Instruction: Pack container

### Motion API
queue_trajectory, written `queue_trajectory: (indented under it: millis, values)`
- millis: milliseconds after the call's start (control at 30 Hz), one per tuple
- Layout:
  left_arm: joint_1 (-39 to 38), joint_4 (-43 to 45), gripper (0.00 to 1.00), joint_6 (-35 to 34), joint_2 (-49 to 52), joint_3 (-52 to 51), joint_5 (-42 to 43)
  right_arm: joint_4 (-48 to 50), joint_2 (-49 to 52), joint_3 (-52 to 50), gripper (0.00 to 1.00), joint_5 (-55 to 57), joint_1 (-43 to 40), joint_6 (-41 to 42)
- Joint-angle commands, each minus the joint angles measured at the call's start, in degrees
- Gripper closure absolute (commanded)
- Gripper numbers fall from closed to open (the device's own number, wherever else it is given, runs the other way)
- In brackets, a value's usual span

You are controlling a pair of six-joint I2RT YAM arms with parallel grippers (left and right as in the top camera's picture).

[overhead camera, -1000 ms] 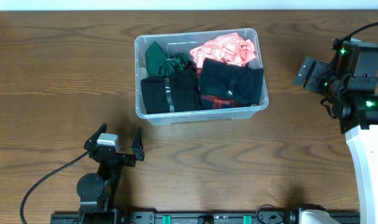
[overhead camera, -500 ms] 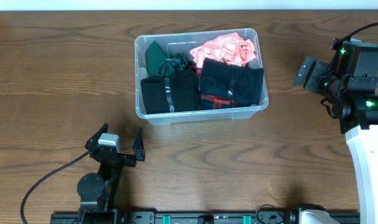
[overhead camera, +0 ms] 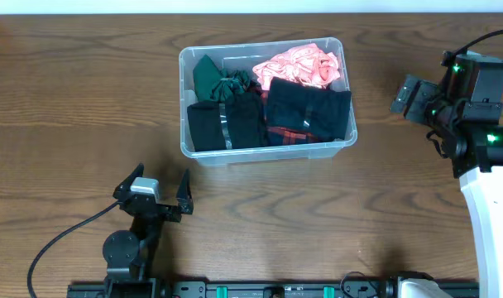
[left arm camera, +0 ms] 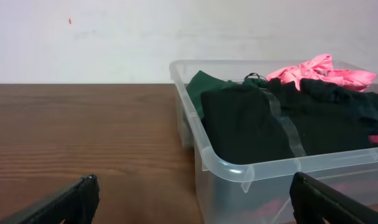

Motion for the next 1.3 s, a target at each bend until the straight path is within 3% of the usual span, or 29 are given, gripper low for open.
queue_trajectory:
  millis: [0,300,600,967,1267]
  values:
    - [-0.17,-2.05,0.02,-0.24,-0.35,-0.98,0.09,0.13,-5.31,-1.18,0.01,0.72,-0.02,0.79]
    - [-0.17,-2.05,0.02,-0.24,-0.35,-0.98,0.09,4.17,-28.94,-16.96,0.01,1.68,0.15,0.11]
    - [-0.17,-2.05,0.02,-0.24,-0.35,-0.98,0.09,24.83,-49.22,-42.40,0.01,-11.54,0.11,-7.23]
    - [-0.17,-2.08,0.02,-0.24,-0.35,-0.98,0.09,49.31,-65.22,-65.57,0.01,-11.02,0.17,-7.26]
    - [-0.17,-2.05,0.02,-0.24,-0.35,-0.98,0.09,51.15,-70.34,-73.07,0.01,-7.58,0.20,-7.21]
